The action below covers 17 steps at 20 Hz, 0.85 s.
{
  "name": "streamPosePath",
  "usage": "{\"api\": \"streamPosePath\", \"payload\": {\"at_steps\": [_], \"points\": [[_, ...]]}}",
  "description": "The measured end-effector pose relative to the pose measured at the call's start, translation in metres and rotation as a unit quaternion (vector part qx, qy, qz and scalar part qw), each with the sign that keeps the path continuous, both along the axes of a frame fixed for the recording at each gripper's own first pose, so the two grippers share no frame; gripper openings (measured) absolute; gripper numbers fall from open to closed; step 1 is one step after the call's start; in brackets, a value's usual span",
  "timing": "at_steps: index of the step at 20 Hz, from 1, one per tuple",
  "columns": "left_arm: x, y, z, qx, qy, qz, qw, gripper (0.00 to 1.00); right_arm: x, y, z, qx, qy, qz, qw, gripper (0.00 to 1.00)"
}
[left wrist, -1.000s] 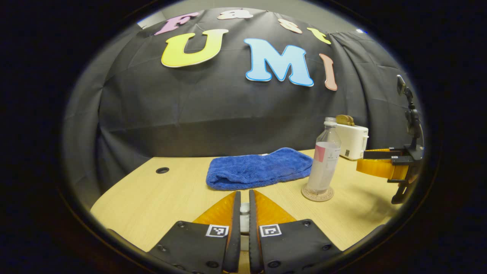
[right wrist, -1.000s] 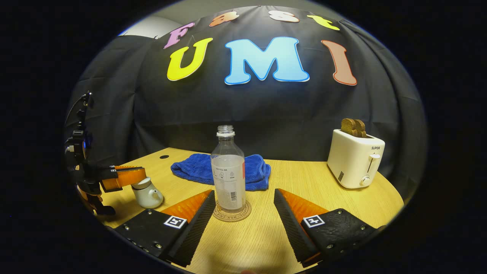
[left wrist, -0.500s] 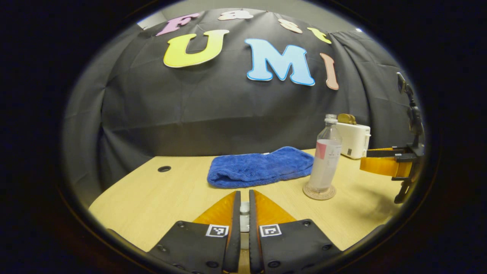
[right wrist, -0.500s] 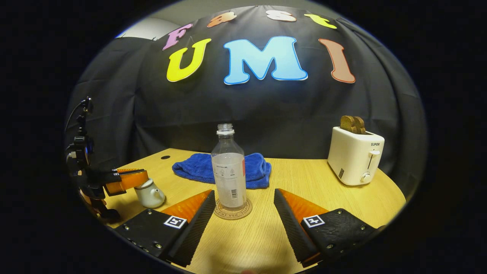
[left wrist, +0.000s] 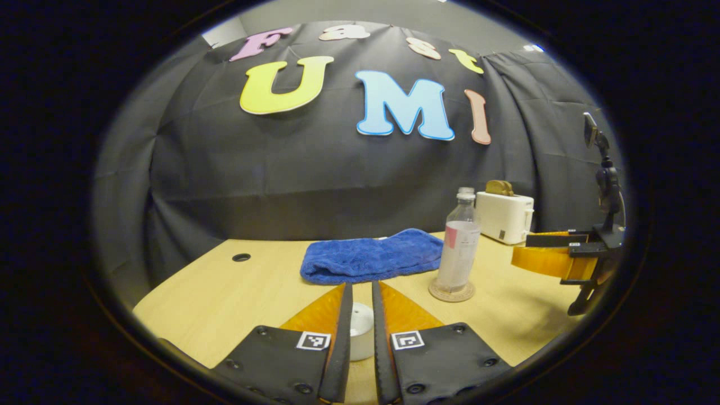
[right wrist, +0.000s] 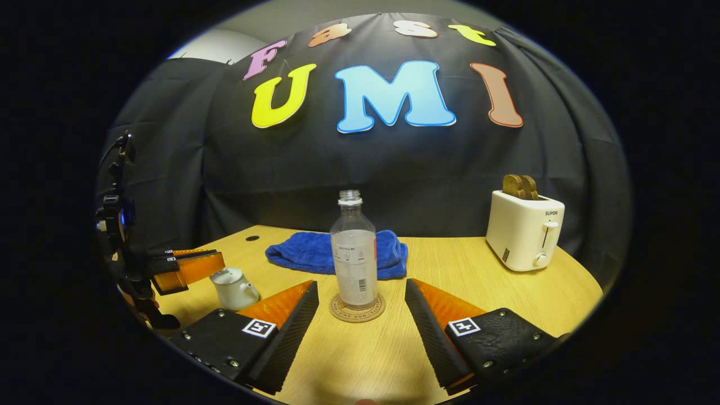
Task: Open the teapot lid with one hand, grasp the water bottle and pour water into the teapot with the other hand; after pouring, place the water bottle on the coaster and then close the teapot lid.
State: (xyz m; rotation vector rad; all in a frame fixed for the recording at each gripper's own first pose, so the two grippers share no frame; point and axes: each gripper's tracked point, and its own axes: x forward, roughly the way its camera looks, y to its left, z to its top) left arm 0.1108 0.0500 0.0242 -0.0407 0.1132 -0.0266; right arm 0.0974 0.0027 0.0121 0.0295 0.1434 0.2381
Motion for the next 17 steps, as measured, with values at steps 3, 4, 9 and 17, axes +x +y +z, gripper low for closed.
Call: {"api": "streamPosePath", "payload": {"at_steps": [3, 4, 9, 17], "points": [[-0.023, -0.017, 0.006, 0.002, -0.008, -0.012, 1.000, 0.27, -0.016, 0.006, 0.001, 0.001, -0.008, -0.003, 1.000, 0.95], [-0.031, -0.022, 0.007, 0.000, -0.010, -0.014, 1.000, 0.27, -0.022, 0.009, 0.001, 0.002, -0.011, -0.005, 1.000, 0.96], [-0.068, -0.044, -0.001, -0.010, -0.012, -0.019, 1.000, 0.26, -0.056, 0.011, -0.002, 0.003, -0.025, -0.019, 1.000, 0.96], [-0.108, -0.065, -0.007, -0.016, -0.030, -0.014, 0.999, 0.26, -0.100, 0.004, -0.018, 0.006, -0.036, -0.045, 0.998, 0.96]]}}
